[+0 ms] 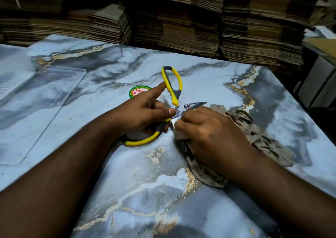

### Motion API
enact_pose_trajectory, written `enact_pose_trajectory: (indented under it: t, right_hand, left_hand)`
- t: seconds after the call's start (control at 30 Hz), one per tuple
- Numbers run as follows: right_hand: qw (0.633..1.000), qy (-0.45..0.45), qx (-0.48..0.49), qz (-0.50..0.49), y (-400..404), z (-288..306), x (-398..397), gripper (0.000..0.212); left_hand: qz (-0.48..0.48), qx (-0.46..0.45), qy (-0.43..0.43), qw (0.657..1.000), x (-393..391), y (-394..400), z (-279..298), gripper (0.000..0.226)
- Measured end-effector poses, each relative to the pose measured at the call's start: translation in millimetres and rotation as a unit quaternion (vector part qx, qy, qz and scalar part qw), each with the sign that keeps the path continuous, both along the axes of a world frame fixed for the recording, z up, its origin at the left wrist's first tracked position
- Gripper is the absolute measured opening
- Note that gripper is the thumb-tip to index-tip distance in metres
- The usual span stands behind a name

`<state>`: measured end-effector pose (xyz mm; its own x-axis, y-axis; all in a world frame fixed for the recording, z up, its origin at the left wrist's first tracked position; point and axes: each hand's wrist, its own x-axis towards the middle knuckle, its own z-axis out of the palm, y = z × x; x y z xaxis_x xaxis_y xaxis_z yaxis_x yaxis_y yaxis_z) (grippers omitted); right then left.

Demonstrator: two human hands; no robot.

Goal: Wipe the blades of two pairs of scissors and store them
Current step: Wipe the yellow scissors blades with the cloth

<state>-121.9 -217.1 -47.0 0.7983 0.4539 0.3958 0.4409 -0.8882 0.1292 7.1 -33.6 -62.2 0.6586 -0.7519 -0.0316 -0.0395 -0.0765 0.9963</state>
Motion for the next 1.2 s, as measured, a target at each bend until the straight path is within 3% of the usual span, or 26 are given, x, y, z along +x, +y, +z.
enact_pose_trajectory:
  t: [0.13, 0.2, 0.3, 0.37, 0.53, 0.7, 0.77, 0.93, 1.2]
  right_hand:
    - [1.000, 0.006, -0.025, -0.004, -20, 11, -15, 0.033]
    - [0.993, 0.013, 0.107, -0.053, -32, 13, -17, 0.030]
    - [0.940, 0.036, 0.327, -0.092, -42, 8, -22, 0.020]
    - [0.921, 0.063, 0.372, -0.100, -40, 3, -23, 0.015]
    - [0.930, 0.090, 0.342, -0.105, -31, -2, -24, 0.015]
    - [0.961, 0.111, 0.236, -0.089, -26, 2, -26, 0.021]
    - [0.960, 0.117, 0.244, -0.067, -26, 3, -28, 0.019]
    - [0.971, 0.059, 0.230, 0.002, -21, 4, -12, 0.023]
    - [0.999, -0.026, 0.018, -0.002, 0, -3, -10, 0.028]
  left_hand:
    - [-0.018, 0.012, -0.012, 1.000, -3, -3, 6, 0.081]
    - [-0.019, 0.016, -0.023, 0.999, -7, 0, 10, 0.078]
    - [-0.013, 0.012, -0.021, 1.000, -10, 2, 14, 0.081]
    - [-0.019, 0.024, -0.034, 0.999, -8, 2, 13, 0.085]
    - [-0.026, 0.038, -0.036, 0.998, -5, 3, 12, 0.086]
    - [-0.029, 0.026, -0.027, 0.999, -6, 2, 11, 0.085]
    - [-0.028, 0.024, -0.027, 0.999, -6, 2, 10, 0.086]
    - [-0.036, 0.037, -0.030, 0.998, -4, 2, 10, 0.087]
    - [-0.045, 0.033, -0.038, 0.998, 0, 2, 7, 0.087]
